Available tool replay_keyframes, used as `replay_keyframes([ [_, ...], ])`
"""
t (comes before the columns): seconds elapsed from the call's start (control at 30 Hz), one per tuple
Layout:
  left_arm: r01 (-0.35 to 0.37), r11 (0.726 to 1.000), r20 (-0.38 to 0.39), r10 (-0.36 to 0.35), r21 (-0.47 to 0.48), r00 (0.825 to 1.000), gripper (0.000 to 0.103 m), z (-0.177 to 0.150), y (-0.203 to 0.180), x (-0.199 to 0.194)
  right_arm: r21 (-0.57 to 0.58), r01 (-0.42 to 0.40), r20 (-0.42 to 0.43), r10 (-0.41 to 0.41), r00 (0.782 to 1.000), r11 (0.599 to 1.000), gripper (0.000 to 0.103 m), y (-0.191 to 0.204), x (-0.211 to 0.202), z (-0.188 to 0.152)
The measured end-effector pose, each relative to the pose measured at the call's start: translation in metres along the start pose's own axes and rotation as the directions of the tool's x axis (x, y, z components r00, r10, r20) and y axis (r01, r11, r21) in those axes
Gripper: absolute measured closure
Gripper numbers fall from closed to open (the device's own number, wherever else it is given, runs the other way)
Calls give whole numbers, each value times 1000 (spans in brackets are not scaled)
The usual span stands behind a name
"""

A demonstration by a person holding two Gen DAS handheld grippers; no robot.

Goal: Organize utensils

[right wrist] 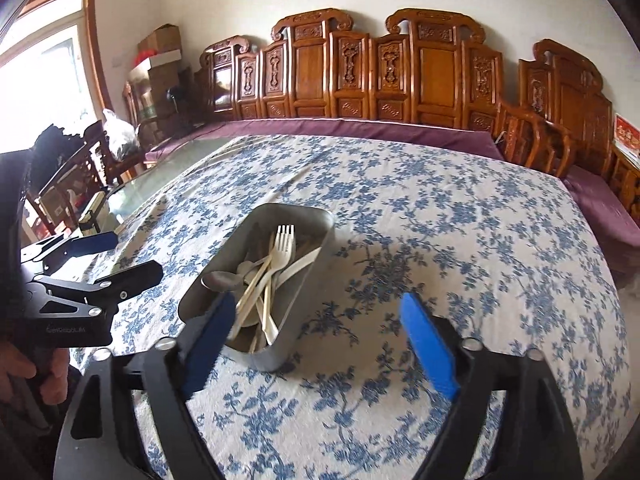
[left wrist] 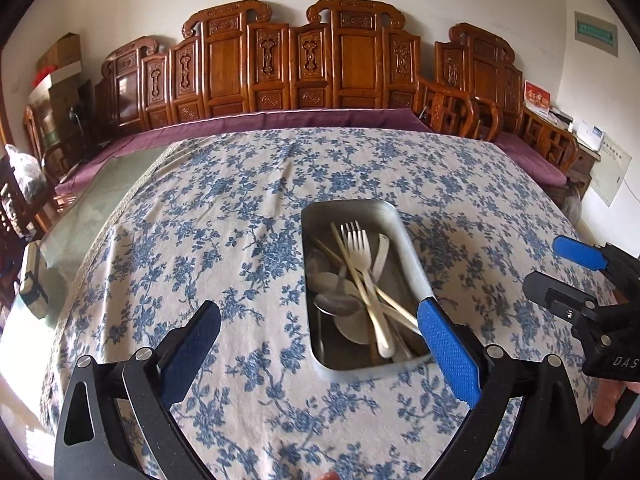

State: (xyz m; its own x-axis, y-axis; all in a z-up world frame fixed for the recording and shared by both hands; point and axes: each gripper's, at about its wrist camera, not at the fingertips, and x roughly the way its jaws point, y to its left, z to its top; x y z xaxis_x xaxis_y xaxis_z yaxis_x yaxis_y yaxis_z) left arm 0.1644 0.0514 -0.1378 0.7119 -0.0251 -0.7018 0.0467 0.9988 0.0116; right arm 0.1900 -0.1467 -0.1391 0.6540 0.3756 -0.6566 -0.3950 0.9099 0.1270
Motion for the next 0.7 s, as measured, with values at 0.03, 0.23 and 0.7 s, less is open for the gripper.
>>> replay_keyframes([
  [0.03,3,1000,-2,-3,1,1000,8,-2,-4,-4,9,5,7,-5,1000,1000,6,-3,-6,-2],
  [0.23,19,1000,-25,-19,14,1000,8,-11,-25,-19,42,51,18,-52,998,998,3,-18,-37,-18],
  [0.7,27,999,9,-27,26,1000,8,-14,-54,-74,110,153,82,-162,983,982,3,-37,-115,-35],
])
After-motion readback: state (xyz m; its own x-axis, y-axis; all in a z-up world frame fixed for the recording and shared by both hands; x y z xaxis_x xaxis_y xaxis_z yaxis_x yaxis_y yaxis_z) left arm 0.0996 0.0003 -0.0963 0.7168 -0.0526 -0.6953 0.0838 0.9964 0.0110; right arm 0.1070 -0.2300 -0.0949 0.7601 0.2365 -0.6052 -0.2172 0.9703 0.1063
